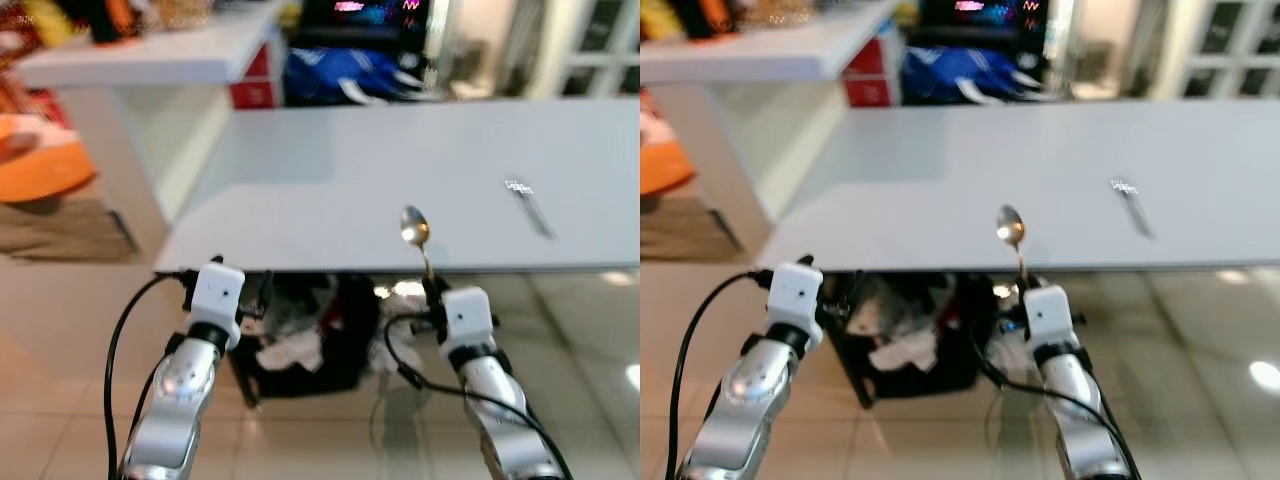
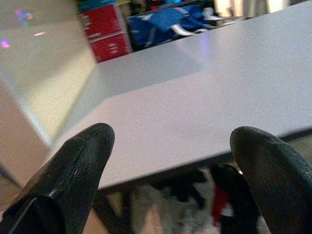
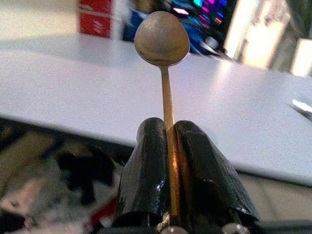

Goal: Setting the table

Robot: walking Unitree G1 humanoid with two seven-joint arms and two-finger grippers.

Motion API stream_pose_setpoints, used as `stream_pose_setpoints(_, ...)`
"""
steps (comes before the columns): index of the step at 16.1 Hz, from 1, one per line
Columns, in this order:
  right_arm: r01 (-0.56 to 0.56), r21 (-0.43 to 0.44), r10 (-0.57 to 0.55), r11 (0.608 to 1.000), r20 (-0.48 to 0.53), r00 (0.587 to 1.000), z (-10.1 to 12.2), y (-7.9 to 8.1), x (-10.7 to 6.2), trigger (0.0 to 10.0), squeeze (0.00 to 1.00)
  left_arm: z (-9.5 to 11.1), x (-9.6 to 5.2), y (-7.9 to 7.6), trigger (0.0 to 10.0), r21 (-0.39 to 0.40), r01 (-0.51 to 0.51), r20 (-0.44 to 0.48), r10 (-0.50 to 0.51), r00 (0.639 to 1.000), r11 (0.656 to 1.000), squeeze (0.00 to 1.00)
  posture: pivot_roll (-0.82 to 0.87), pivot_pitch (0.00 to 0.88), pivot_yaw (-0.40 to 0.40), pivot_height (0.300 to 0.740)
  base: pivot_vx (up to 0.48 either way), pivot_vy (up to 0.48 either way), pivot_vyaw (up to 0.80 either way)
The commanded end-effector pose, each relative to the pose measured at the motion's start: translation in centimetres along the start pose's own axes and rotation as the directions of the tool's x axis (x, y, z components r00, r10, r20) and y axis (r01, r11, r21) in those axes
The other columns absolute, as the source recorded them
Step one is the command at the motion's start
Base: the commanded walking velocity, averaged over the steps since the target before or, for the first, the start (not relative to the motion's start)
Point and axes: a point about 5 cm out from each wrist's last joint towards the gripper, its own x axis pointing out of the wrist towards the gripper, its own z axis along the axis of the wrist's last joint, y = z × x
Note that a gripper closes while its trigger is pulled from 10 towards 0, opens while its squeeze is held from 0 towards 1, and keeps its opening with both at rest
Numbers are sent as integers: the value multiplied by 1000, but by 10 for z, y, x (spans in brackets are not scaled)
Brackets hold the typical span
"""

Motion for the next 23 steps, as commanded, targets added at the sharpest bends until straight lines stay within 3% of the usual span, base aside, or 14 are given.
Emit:
stream_pose_setpoints(1, -19, 12, 18, 1000, 9, 1000, 1, 6, 1, 0, 0, -2, -2, 9, 10000, 14, -21, -11, 21, 1000, 1000, 0, -100, 0, 69, 740, 480, 0, 0)
stream_pose_setpoints(7, -17, 11, 17, 1000, 11, 1000, 1, 6, 3, 0, 0, -5, -3, 8, 10000, 23, -14, -23, 14, 1000, 1000, 0, -100, 0, 72, 740, 480, 0, 0)
stream_pose_setpoints(15, -18, 11, 18, 1000, 7, 1000, 0, 6, 4, 0, 0, -6, -3, 6, 10000, 10, -28, -38, 28, 999, 1000, 0, -102, 0, 71, 740, 0, 0, 0)
stream_pose_setpoints(23, -14, 45, 12, 999, 55, 998, 18, 13, 28, 0, 0, -6, -4, 9, 10000, 42, -31, -40, 33, 999, 999, 0, -85, 0, 74, 740, 0, 0, 0)
